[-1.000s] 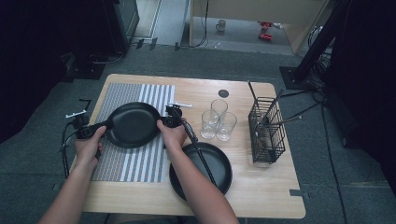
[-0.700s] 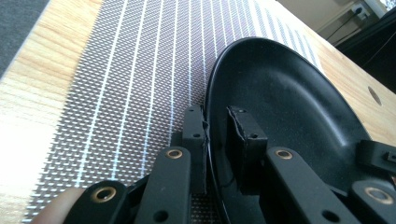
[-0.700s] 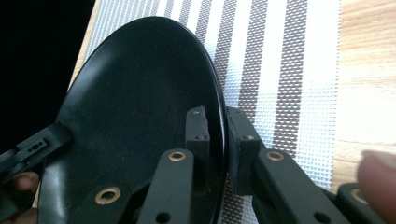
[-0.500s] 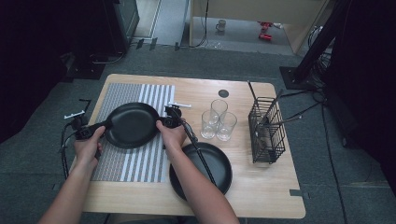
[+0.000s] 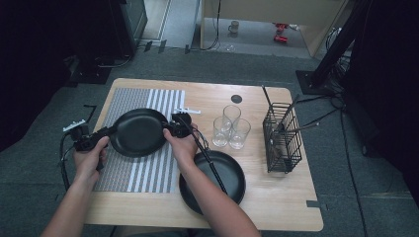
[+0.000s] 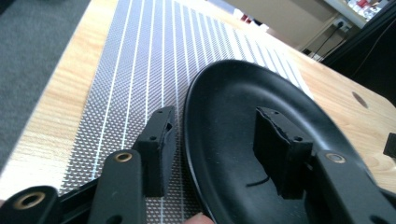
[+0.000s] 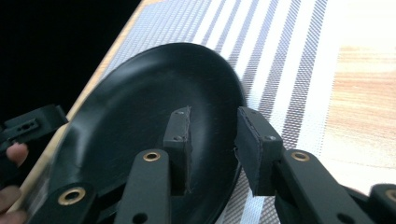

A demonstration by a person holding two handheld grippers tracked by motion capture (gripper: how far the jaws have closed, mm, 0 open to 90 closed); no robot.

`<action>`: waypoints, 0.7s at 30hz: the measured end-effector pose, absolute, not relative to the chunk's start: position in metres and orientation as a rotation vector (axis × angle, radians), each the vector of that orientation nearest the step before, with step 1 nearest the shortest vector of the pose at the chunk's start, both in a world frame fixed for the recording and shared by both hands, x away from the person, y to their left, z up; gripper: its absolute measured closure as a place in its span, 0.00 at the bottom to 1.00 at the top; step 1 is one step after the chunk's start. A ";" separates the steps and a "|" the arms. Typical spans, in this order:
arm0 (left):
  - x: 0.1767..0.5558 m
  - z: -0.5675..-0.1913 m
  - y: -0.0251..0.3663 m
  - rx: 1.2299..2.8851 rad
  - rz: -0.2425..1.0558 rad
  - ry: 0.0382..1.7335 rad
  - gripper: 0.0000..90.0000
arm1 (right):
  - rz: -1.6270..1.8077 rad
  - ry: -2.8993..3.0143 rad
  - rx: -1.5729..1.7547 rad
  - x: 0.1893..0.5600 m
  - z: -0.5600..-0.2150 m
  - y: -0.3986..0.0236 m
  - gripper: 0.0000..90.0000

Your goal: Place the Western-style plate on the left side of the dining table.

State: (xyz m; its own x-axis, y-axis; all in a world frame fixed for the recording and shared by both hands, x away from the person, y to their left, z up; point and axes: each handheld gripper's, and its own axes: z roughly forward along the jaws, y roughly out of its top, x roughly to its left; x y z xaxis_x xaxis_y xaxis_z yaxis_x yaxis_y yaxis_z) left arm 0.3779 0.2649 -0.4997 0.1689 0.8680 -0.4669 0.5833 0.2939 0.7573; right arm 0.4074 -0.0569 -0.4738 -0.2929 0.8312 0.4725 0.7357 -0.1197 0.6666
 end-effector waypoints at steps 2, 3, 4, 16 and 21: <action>0.374 -0.495 0.264 1.408 0.358 1.498 0.52 | 1.406 2.022 1.769 0.403 -0.470 -0.059 0.73; 0.372 -0.493 0.263 1.413 0.359 1.492 0.52 | 1.415 2.013 1.754 0.400 -0.469 -0.060 0.72; 0.370 -0.491 0.263 1.424 0.360 1.483 0.51 | 1.426 2.009 1.722 0.397 -0.468 -0.061 0.72; 0.344 -0.476 0.252 1.512 0.384 1.438 0.41 | 1.467 2.052 1.475 0.362 -0.459 -0.066 0.63; 0.333 -0.471 0.250 1.545 0.387 1.425 0.35 | 1.500 2.116 1.437 0.349 -0.460 -0.065 0.59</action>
